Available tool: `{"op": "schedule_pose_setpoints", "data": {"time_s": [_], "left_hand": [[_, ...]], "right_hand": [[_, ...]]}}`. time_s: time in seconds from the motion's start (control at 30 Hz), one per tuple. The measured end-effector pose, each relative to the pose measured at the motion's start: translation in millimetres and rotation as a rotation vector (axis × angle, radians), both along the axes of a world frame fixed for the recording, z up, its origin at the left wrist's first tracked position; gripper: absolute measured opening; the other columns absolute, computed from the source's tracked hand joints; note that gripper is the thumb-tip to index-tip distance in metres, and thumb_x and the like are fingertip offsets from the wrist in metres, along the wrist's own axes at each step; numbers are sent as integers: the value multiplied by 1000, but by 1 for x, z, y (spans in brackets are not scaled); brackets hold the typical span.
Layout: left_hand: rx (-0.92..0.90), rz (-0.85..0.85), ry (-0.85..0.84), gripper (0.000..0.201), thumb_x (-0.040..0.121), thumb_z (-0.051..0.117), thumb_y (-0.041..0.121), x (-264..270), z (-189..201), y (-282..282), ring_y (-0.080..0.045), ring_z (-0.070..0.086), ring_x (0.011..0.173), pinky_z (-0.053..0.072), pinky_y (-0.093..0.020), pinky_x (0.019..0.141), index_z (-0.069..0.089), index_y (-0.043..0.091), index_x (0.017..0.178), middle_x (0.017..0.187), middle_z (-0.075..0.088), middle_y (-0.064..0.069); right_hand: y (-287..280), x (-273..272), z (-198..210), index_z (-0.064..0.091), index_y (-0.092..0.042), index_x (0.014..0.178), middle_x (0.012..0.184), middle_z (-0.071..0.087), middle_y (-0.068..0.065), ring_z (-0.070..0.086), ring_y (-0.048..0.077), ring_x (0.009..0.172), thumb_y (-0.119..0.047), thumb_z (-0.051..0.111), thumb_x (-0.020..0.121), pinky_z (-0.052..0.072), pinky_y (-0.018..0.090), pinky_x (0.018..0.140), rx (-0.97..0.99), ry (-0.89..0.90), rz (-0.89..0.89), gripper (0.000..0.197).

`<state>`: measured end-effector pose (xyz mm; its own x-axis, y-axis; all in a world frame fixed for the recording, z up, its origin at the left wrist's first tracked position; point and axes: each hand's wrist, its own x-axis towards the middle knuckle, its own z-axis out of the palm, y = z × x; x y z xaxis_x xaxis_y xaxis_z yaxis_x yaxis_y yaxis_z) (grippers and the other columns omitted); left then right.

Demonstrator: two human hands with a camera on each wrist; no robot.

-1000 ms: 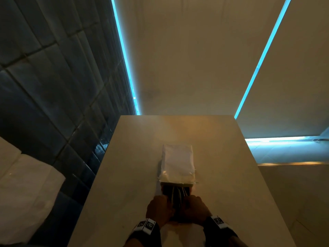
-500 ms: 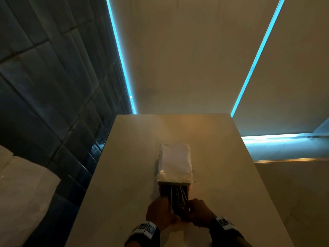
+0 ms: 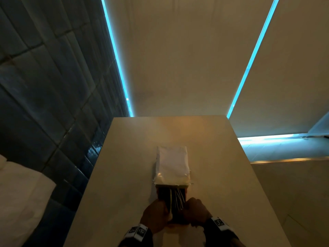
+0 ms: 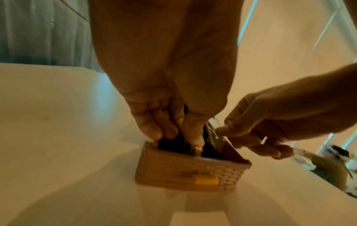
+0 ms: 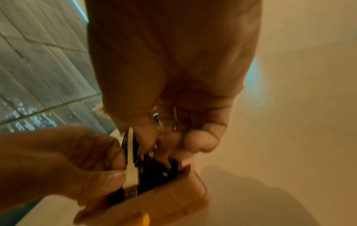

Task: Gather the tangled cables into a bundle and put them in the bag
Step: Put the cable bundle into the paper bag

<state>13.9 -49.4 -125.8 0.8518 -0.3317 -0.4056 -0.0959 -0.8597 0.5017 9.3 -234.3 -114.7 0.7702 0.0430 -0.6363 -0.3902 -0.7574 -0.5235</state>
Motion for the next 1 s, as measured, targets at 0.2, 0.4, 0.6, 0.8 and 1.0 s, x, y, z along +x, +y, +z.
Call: {"op": "schedule_pose_setpoints", "data": {"time_s": [0.2, 0.4, 0.6, 0.8, 1.0], "left_hand": [[-126, 205, 2, 15, 82, 64, 36, -5, 3, 8, -10, 55, 83, 43, -22, 68, 56, 27, 89, 94, 57, 7], [-172, 262, -74, 17, 81, 60, 42, -16, 8, -5, -8, 56, 76, 43, -22, 62, 48, 30, 86, 86, 58, 12], [-30, 275, -44, 36, 78, 62, 47, -16, 0, -9, -13, 52, 99, 44, -25, 73, 48, 27, 105, 108, 48, 5], [-82, 394, 49, 61, 69, 69, 62, -13, -9, -3, -16, 51, 87, 34, -25, 57, 35, 23, 100, 99, 37, 4], [-144, 386, 58, 59, 65, 77, 57, -6, -18, 2, -10, 48, 84, 30, -15, 53, 45, 22, 99, 98, 41, 6]], "right_hand": [[12, 11, -5, 59, -15, 80, 77, 58, 5, 57, 22, 71, -52, 51, 90, 40, 29, 59, -33, -187, -72, 39], [15, 5, -9, 53, -20, 65, 75, 57, 3, 56, 18, 69, -41, 60, 85, 38, 22, 52, -13, -109, -145, 30], [10, 8, -10, 56, -19, 69, 79, 62, 2, 60, 18, 72, -44, 63, 83, 45, 23, 54, 21, -64, -97, 30], [16, 14, -1, 56, -24, 76, 71, 58, -6, 59, 10, 67, -62, 53, 86, 46, 19, 57, 104, -57, -166, 39], [18, 27, 4, 64, -20, 101, 95, 67, 4, 64, 18, 81, -58, 55, 84, 49, 27, 68, 39, -50, -166, 42]]}}
